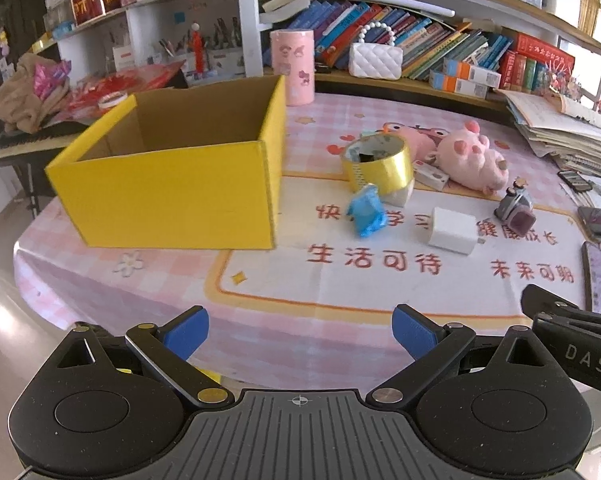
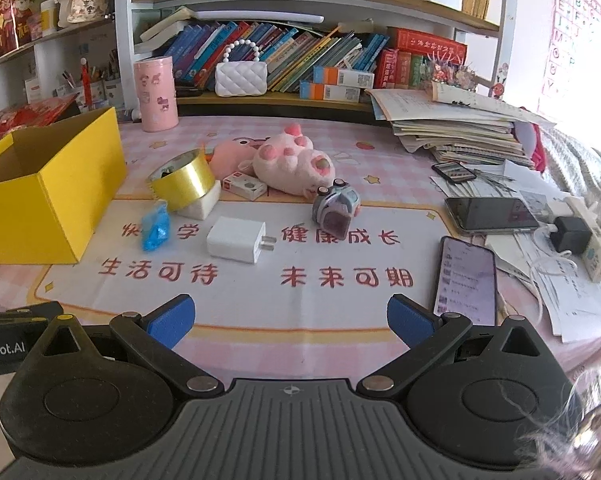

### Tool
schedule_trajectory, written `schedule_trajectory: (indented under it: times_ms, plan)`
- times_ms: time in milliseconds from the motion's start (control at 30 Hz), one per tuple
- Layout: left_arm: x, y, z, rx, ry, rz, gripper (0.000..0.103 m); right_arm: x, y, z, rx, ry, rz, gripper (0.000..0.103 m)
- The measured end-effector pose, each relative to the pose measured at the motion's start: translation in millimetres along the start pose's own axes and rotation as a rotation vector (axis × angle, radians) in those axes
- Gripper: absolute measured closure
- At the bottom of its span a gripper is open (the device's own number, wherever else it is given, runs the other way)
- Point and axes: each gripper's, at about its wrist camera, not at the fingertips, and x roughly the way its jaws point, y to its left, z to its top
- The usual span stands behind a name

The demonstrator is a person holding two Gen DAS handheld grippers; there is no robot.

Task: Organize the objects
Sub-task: 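Move both tools toward the items on the table, then grasp the white charger with the left gripper while the right gripper grasps the blue toy car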

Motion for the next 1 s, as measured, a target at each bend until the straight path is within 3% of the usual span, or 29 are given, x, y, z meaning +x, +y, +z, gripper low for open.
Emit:
schedule_trajectory:
  times_ms: [167,467,667,1000]
  plan:
    - [11,-16,11,-0.023,-0.001,-0.059,0.004,17,-20,14,0.021,-0.019,0.026,0.0]
    - [40,-59,30,0.044,-0.026,-0.095,0.006,52,-57,38,0.063,-0.088,0.03,0.0]
    - [67,-90,38,0.102,-0.037,-0.127,0.011,78,-76,53,0.102,-0.071,0.034,0.001]
    - [120,-130,53,0.152,-0.001,-0.176,0.018,123,-92,72,0.06,-0.003,0.056,0.001]
